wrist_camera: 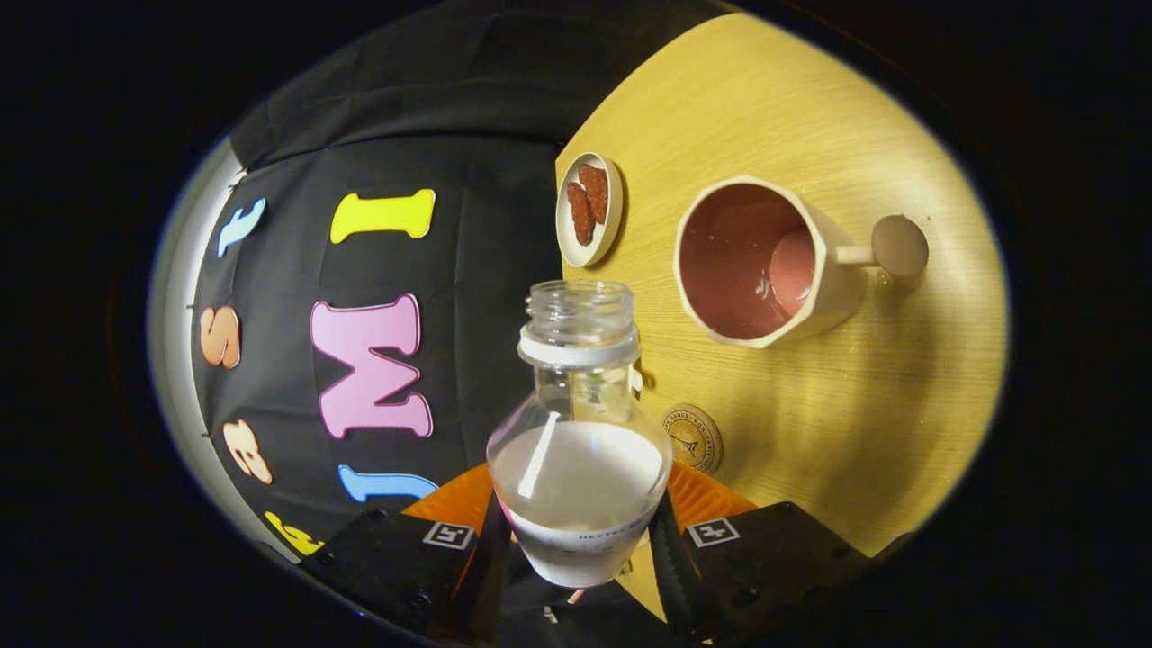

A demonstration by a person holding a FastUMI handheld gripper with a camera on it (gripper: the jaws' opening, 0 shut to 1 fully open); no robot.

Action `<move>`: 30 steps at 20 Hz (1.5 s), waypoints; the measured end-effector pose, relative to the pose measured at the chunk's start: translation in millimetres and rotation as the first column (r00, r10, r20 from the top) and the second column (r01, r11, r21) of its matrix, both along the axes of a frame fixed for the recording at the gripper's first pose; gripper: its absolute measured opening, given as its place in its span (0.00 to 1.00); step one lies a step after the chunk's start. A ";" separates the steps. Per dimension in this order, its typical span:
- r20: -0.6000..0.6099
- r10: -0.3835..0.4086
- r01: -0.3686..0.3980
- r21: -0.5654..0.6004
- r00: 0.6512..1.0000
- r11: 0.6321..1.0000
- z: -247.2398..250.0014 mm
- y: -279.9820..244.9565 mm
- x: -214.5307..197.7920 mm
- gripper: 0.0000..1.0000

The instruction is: Take the bottle from table, then pour the juice into the cup, finally place the bottle on the coaster

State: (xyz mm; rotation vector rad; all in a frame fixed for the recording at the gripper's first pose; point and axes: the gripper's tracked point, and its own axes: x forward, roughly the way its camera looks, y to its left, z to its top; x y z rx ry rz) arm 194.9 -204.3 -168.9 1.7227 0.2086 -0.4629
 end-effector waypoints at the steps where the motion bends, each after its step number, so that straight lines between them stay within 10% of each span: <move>1: -0.005 0.001 -0.001 0.029 1.000 1.000 -5.6 1.1 0.4 0.70; 30: -0.016 -0.036 0.040 0.430 0.999 0.902 -14.0 -1.7 4.0 0.70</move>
